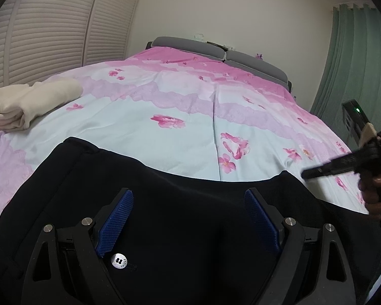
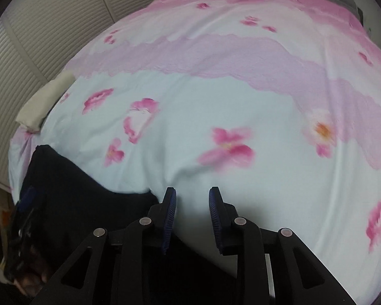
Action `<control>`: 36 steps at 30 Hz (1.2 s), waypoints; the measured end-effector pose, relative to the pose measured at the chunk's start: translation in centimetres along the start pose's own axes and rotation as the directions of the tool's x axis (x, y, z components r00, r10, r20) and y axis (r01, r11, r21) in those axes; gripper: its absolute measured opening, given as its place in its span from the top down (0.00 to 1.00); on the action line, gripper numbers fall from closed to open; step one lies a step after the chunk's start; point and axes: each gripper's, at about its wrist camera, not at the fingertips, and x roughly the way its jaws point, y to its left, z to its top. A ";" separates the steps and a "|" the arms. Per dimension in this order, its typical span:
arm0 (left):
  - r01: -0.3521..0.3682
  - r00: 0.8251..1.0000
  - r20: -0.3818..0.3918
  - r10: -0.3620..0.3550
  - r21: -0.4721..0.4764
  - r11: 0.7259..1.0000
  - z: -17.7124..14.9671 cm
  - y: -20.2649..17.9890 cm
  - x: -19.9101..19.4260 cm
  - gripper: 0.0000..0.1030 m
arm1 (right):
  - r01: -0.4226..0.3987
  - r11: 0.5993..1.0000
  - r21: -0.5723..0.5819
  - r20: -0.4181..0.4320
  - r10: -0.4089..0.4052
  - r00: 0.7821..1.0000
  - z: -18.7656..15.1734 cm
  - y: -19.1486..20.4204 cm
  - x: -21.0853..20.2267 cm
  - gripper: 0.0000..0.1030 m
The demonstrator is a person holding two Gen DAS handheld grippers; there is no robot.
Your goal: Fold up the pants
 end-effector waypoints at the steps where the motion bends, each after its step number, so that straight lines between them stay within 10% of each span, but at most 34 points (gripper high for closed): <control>1: 0.000 1.000 0.001 0.000 0.003 1.000 0.0 -0.1 0.0 0.13 | -0.031 0.999 -0.009 -0.026 0.030 0.999 -0.1 -0.3 0.1 0.74; 9: -0.008 1.000 0.011 0.008 0.043 0.999 0.0 -0.9 -0.2 0.13 | -0.098 0.992 -0.085 -0.225 0.076 0.971 -3.2 -1.7 1.6 0.74; 14: -0.015 1.000 0.011 0.015 0.056 0.998 0.0 -1.2 -0.1 0.13 | -0.103 0.992 -0.079 -0.205 0.085 0.975 -4.1 -2.3 0.7 0.97; 22: -0.029 1.000 0.014 0.027 0.098 0.995 -0.3 -2.1 0.0 0.13 | 0.022 0.995 -0.101 -0.127 -0.035 0.991 -4.2 -1.8 -0.8 0.97; 25: -0.034 0.999 0.014 0.033 0.080 0.996 -0.1 -1.6 -0.2 0.13 | 0.065 0.993 -0.095 -0.152 -0.079 0.985 -4.9 -1.9 -0.1 0.84; 30: -0.055 0.998 0.017 0.054 0.079 0.995 0.0 -1.3 -1.2 0.13 | 0.162 0.987 -0.013 0.065 -0.161 0.985 -7.2 -1.4 -4.5 0.64; 36: -0.039 0.999 0.027 0.036 0.144 0.989 -0.3 -4.4 -3.5 0.13 | 0.301 0.932 0.204 0.266 -0.348 0.899 -15.4 -2.4 -12.0 0.54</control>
